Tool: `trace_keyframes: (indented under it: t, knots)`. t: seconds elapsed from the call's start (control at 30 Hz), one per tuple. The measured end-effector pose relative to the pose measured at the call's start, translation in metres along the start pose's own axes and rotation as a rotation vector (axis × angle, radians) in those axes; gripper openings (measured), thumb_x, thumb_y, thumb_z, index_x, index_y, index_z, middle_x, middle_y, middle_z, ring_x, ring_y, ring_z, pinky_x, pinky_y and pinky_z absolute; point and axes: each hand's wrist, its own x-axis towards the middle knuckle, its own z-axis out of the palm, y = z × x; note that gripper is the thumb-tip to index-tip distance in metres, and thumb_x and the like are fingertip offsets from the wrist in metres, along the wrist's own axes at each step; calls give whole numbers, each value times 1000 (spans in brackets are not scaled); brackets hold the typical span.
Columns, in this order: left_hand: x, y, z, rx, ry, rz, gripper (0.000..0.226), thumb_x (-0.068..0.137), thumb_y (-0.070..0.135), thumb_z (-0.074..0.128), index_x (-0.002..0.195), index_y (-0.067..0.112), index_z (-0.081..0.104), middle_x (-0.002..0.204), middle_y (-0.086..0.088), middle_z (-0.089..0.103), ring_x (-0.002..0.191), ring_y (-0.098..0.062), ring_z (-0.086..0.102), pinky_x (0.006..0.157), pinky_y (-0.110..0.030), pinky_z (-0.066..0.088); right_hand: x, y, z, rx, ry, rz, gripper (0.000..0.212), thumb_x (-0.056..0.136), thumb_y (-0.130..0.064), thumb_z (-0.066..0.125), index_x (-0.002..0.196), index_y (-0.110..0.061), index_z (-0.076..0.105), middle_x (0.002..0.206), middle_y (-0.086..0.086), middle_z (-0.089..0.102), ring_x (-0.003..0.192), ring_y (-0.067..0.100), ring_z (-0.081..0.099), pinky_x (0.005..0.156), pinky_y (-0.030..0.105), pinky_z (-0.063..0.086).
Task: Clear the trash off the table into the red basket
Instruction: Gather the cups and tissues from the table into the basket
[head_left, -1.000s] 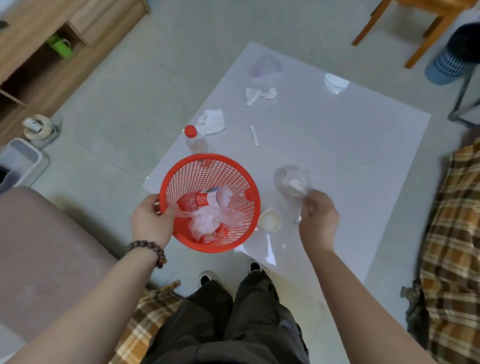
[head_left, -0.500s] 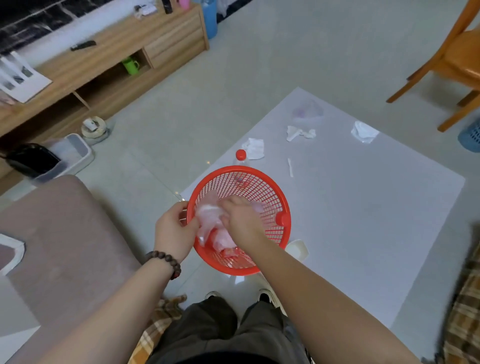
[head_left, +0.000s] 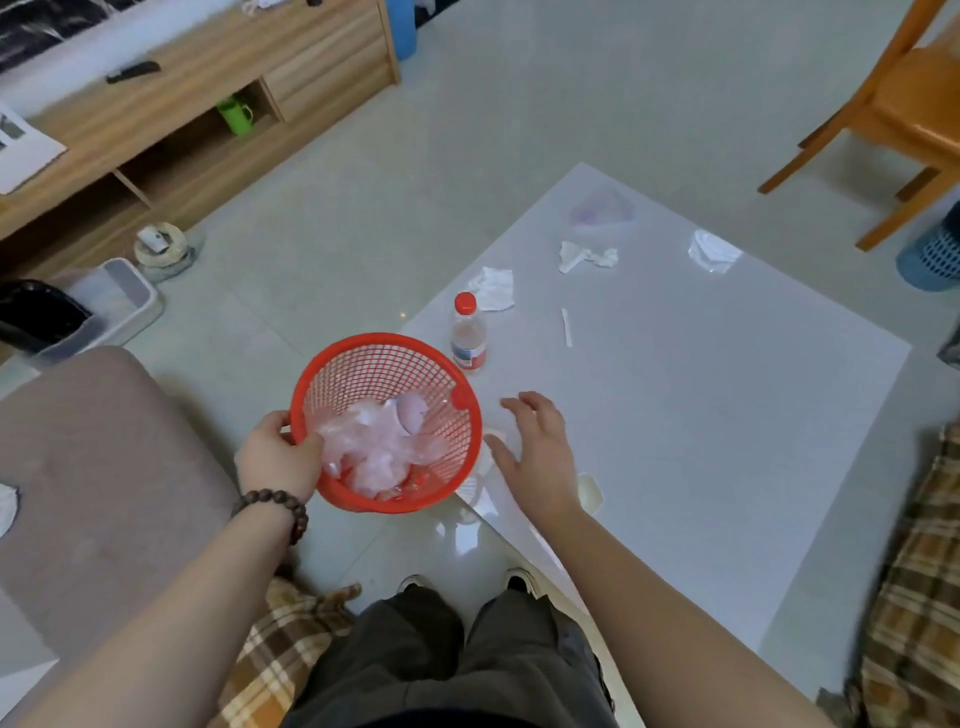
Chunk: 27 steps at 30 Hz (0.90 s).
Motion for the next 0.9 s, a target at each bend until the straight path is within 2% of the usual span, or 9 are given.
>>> trace_keyframes:
  t: [0.07,0.17,0.27,0.4,0.5,0.57,0.67,0.8,0.9]
  knots:
    - [0,-5,4,19,-1,-25,28,81,12,62,109,9,68,82,-7,67,74,-24,57,72,-31,44,-12,40,-1,-102,-28,128,49,88,-39,60,132,-29,43,147,1,33,136,21,30,108,37,34]
    - [-5,-13,9,42,-20,-39,27,82,15,63,107,10,69,86,-7,68,78,-24,57,78,-37,48,-30,96,1,-215,-201,296,62,86,-41,62,140,-32,33,156,1,15,142,24,17,113,41,28]
    - [-10,-23,12,82,-52,-19,19,79,18,64,96,12,70,85,-9,70,79,-28,60,78,-40,49,-38,133,10,-212,-304,379,69,85,-37,64,143,-36,27,158,-1,6,144,23,11,114,41,25]
    - [-13,-33,12,69,-59,-75,27,67,26,59,90,16,70,83,-10,73,77,-32,68,78,-49,57,-35,156,28,-220,-409,381,71,85,-28,66,144,-34,26,158,-1,6,144,24,12,110,42,33]
    - [-15,-40,14,44,-46,-94,31,62,28,56,90,21,68,83,-8,72,77,-34,69,76,-54,57,-32,162,37,-207,-452,383,65,88,-13,59,143,-30,29,157,-1,12,139,26,21,102,37,40]
    - [-16,-43,15,42,-36,-104,35,62,28,55,94,22,68,84,-8,72,77,-34,69,76,-54,57,-29,160,37,-192,-434,390,61,88,-6,54,141,-28,33,153,0,19,132,26,29,94,34,43]
    - [-16,-40,14,26,-14,-141,29,61,27,55,87,24,66,82,-10,71,76,-36,68,75,-54,57,-22,142,28,-107,-351,371,56,88,-8,53,138,-28,36,150,0,24,126,26,35,89,30,41]
    - [-14,-34,12,7,21,-140,24,73,12,61,95,15,70,89,-15,72,83,-36,68,81,-51,56,-3,83,7,73,-121,176,51,88,-13,58,134,-26,42,146,1,30,127,24,40,95,26,37]
    - [-12,-33,11,-16,35,-121,23,78,9,63,99,12,71,88,-10,71,85,-33,67,82,-45,55,9,26,-9,203,12,17,48,86,-17,62,131,-27,46,143,-1,35,124,14,43,95,19,38]
